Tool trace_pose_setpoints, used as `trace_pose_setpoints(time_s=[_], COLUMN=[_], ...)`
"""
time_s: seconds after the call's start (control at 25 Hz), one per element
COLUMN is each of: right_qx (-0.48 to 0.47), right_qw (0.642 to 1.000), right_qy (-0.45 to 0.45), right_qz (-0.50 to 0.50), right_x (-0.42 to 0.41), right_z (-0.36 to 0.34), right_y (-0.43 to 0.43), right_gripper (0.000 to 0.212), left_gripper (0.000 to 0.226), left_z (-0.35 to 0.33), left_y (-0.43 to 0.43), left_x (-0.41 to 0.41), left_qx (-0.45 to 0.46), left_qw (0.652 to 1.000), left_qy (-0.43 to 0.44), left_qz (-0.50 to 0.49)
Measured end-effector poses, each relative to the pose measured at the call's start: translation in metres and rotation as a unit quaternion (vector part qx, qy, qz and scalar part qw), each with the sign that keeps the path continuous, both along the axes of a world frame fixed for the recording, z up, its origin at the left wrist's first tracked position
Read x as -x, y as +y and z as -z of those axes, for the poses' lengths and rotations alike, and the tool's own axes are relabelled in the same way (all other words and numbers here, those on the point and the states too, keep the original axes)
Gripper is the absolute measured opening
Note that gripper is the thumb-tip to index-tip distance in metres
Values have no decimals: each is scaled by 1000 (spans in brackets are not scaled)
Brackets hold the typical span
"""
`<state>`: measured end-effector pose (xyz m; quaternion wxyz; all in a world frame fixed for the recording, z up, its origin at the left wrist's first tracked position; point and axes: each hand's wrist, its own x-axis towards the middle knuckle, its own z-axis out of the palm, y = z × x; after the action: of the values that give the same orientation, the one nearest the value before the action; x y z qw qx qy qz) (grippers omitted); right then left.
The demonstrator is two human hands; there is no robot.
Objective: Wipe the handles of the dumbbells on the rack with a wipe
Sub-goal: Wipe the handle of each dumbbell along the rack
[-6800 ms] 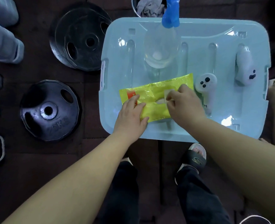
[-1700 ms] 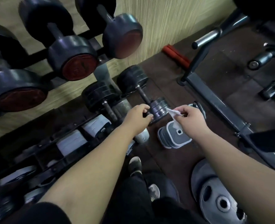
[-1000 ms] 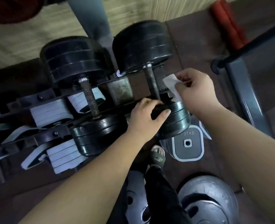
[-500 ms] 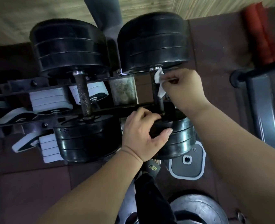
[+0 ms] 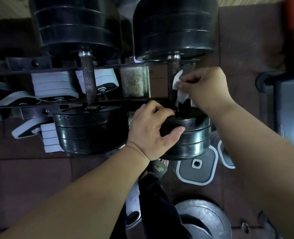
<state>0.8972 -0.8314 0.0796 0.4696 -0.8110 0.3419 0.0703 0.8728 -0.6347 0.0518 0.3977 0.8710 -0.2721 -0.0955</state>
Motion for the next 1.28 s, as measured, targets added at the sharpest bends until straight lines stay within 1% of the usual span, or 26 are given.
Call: trace_pose_setpoints(time_s=[0.08,0.12,0.2,0.32,0.4,0.44,0.52,0.6,0.64,0.68,0.76,0.84,0.88,0.96,1.08,1.12,1.16,1.28], right_qx=[20,24,7,-24,-28,-37,-38,-33,-30,-21,-20,-49,-60,-50,-45,-40,-37,-80], right_qw=[997,995,998,998,996,996,999,995,992,992,998,998,996,997,997,996,996,994], right_qy=[40,52,39,-30,-49,-50,-22,45,68,70,25,-20,-33,-36,41,59,57,-23], right_qz=[-70,-86,-56,43,64,58,0,-78,-100,-104,-44,32,54,44,-42,-57,-48,72], right_x=[9,11,4,-19,-26,-23,-5,11,12,7,-10,-27,-29,-18,10,13,9,-16], right_z=[-1,-1,-1,3,7,8,5,-2,-5,-8,-11,-10,-8,-1,-4,-5,-5,1], right_y=[-3,-3,-2,-2,-4,-4,-4,-4,-5,-6,-9,-9,-7,-4,-4,-5,-5,-6], right_gripper=[11,13,15,18,14,14,19,19,17,16,18,21,21,19,12,12,14,25], left_gripper=[49,49,48,48,48,48,48,48,49,49,49,49,49,49,49,48,48,48], left_z=[1,1,2,3,2,3,2,3,3,3,3,3,3,3,3,3,3,3], left_y=[0,0,0,0,0,0,1,0,0,0,1,1,1,0,0,0,0,1], left_x=[1,1,1,2,2,3,3,2,2,2,3,3,3,3,3,2,2,3], left_qx=[7,10,12,10,10,12,16,17,17,16,17,19,18,19,25,27,28,27], left_qw=[1000,1000,1000,1000,1000,1000,1000,1000,1000,1000,1000,1000,1000,1000,1000,999,999,999], left_qy=[2,4,8,9,6,5,8,12,12,12,12,11,14,19,16,18,20,23], left_qz=[0,-1,-3,-5,-4,-2,-3,-3,-2,-2,-3,-5,-6,-5,-5,-4,-4,-5])
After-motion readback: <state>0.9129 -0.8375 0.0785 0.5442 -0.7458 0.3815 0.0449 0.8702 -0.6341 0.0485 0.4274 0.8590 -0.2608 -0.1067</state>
